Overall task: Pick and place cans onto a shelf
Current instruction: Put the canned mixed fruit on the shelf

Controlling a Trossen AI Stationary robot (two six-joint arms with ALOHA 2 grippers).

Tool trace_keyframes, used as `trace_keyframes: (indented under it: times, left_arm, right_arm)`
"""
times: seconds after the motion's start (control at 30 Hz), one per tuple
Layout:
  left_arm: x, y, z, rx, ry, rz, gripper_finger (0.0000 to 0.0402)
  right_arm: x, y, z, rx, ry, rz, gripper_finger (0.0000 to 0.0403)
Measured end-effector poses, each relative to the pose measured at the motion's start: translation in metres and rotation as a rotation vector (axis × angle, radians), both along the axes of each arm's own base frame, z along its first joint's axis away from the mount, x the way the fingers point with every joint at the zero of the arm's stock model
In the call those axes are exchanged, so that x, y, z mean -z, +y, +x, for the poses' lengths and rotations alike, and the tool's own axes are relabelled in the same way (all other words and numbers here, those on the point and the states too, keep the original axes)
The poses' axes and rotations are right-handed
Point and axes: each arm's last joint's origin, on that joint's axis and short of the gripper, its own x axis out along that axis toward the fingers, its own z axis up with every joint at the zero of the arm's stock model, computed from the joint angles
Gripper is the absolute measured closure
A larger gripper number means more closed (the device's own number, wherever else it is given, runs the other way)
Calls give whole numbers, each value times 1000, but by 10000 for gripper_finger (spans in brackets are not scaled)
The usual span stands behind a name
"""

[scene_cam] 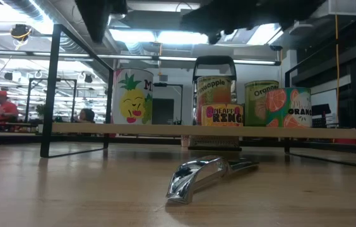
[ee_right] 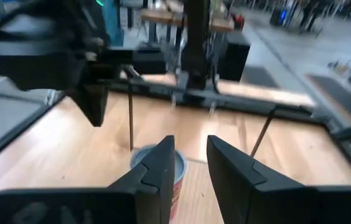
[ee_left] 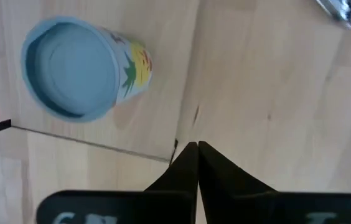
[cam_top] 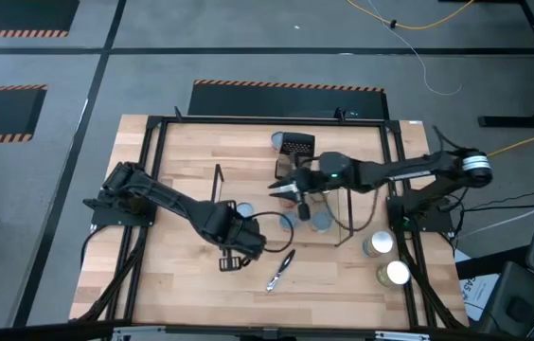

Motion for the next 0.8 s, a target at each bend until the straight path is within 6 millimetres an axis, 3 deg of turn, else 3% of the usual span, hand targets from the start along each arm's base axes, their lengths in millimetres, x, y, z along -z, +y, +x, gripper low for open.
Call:
trace_keyframes:
  times: [0.37,0.8]
  left_arm:
    - [38,3,-3,-89,8,99,399]
    - [43,9,-4,-118,-41,255,399]
  right_arm:
    - [34,-2,57,0,217,2,304]
    - [56,-2,66,-1,289,4,304]
